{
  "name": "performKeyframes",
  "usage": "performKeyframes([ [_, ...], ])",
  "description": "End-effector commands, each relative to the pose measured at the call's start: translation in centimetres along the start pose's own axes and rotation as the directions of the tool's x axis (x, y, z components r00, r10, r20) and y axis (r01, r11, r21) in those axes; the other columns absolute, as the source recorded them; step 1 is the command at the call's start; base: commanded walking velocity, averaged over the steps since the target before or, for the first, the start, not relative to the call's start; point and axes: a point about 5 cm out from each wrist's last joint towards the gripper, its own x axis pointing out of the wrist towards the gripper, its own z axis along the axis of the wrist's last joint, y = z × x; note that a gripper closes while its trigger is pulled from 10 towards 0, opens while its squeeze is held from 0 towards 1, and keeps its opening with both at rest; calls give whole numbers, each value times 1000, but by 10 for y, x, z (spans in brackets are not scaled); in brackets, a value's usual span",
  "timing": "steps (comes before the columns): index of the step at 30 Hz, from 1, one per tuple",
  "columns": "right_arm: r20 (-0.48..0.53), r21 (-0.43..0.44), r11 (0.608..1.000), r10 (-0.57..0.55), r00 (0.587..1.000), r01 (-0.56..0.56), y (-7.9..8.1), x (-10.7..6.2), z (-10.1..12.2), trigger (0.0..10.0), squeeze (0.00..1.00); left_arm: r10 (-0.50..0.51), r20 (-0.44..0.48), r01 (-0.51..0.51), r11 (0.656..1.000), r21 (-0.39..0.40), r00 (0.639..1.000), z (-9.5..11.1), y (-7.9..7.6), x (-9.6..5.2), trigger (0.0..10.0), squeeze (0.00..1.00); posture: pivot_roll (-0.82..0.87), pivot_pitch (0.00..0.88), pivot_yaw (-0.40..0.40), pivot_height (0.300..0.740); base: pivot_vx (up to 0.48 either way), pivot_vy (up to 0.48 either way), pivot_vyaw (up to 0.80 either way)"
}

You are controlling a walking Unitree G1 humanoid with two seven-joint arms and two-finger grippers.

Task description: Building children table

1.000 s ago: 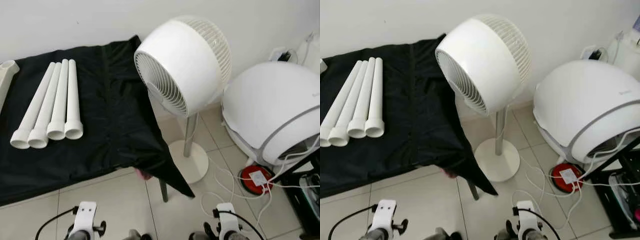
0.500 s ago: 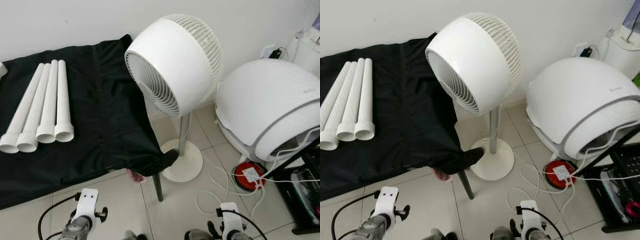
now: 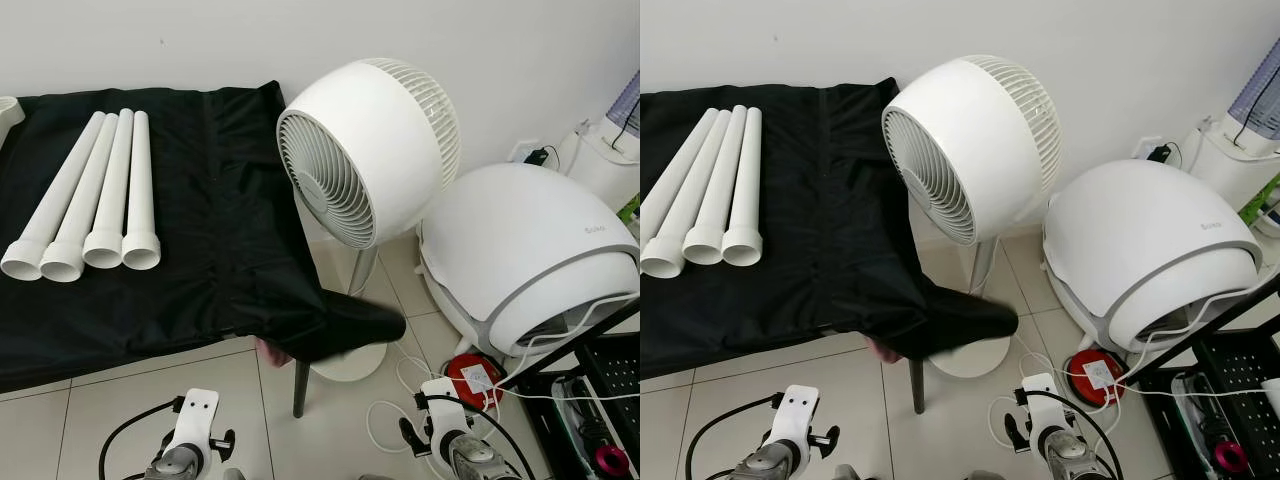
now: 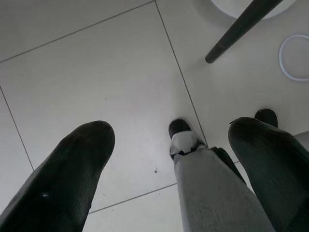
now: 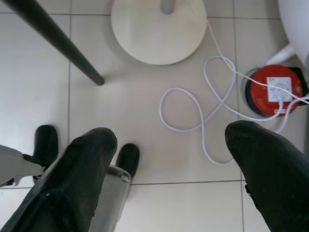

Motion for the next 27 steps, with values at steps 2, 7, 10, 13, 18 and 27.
performKeyframes([
  [2,-25,2,1000,12,1000,-12,4,-1,-6,10000,0,87,-27,-86,996,24,996,-9,3,-2,10000,0,-95,0,3,740,0,0,0],
  [7,-41,-4,1000,-22,999,22,5,-3,-13,10000,0,69,-49,-68,997,24,996,-14,4,-4,10000,0,-100,0,13,740,0,0,0],
  [10,-49,-13,1000,-15,999,14,7,-4,-17,10000,0,60,-52,-60,998,12,997,-15,2,-3,10000,0,-103,0,16,740,0,0,0],
  [13,-63,-3,1000,-25,998,25,6,-5,-19,10000,0,11,-56,-12,1000,-10,998,-15,-8,-2,10000,0,-131,0,57,740,0,0,0],
  [18,-68,12,999,-44,997,45,6,-5,-20,10000,0,-12,-62,13,1000,12,998,-14,-15,-1,10000,0,-130,0,52,740,0,0,0],
  [27,-95,24,999,-30,995,32,18,-8,-31,10000,0,19,-81,-21,1000,-18,996,-20,-8,-3,10000,0,-134,0,65,740,0,0,0],
])
